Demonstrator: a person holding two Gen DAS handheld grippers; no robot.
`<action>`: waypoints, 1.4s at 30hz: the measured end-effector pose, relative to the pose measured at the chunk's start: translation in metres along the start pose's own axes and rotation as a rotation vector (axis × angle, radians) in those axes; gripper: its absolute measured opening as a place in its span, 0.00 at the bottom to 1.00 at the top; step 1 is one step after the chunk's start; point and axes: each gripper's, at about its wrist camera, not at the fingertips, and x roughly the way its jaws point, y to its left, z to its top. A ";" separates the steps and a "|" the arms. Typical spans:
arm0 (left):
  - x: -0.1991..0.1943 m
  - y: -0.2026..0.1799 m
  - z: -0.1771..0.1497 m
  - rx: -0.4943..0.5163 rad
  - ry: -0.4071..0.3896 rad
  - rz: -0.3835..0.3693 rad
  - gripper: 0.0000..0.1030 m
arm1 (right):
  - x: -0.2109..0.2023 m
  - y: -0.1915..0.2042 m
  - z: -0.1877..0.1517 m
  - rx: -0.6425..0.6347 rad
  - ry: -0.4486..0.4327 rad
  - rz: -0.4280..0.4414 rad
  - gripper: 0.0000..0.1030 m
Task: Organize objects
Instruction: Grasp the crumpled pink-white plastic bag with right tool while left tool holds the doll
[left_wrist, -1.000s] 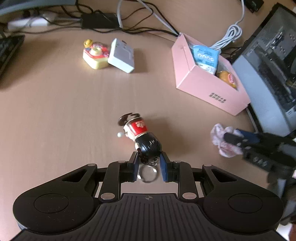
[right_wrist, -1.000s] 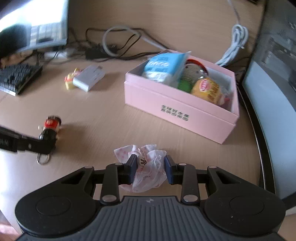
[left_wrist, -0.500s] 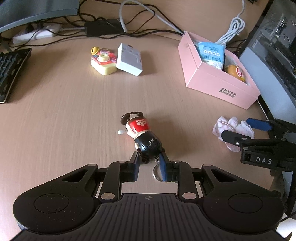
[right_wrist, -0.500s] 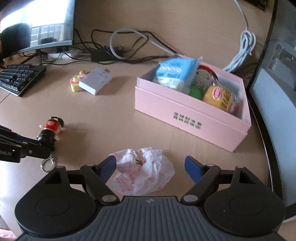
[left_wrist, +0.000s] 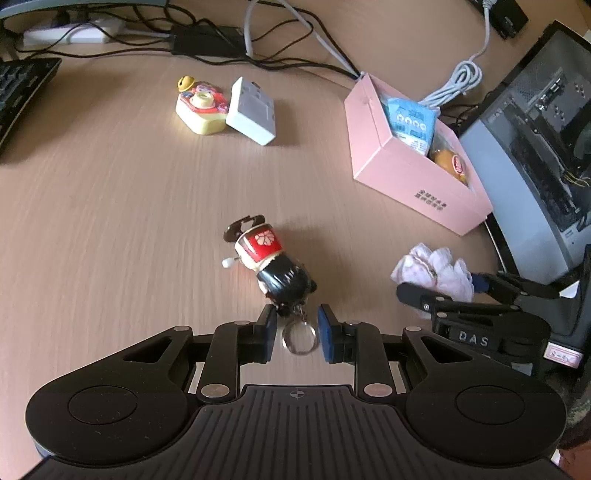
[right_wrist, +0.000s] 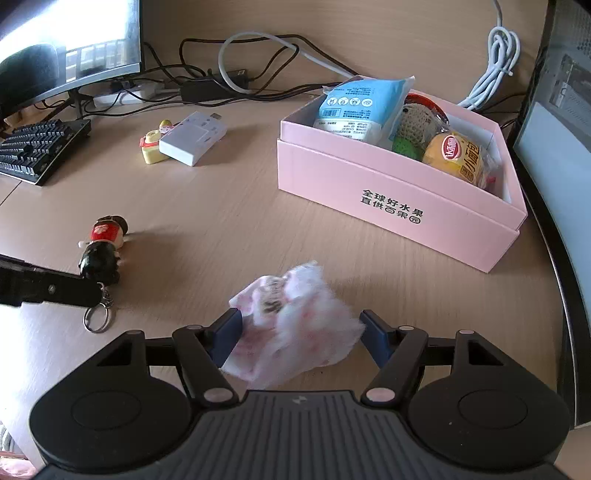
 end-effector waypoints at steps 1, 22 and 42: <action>-0.002 0.001 0.000 -0.016 -0.002 -0.002 0.26 | 0.000 -0.001 0.000 0.002 0.001 0.001 0.70; 0.020 -0.027 0.030 -0.060 -0.057 0.170 0.32 | -0.004 -0.001 -0.010 -0.019 -0.031 -0.019 0.83; 0.024 -0.028 0.034 0.046 -0.019 0.037 0.32 | -0.042 -0.012 0.007 0.023 -0.075 -0.014 0.23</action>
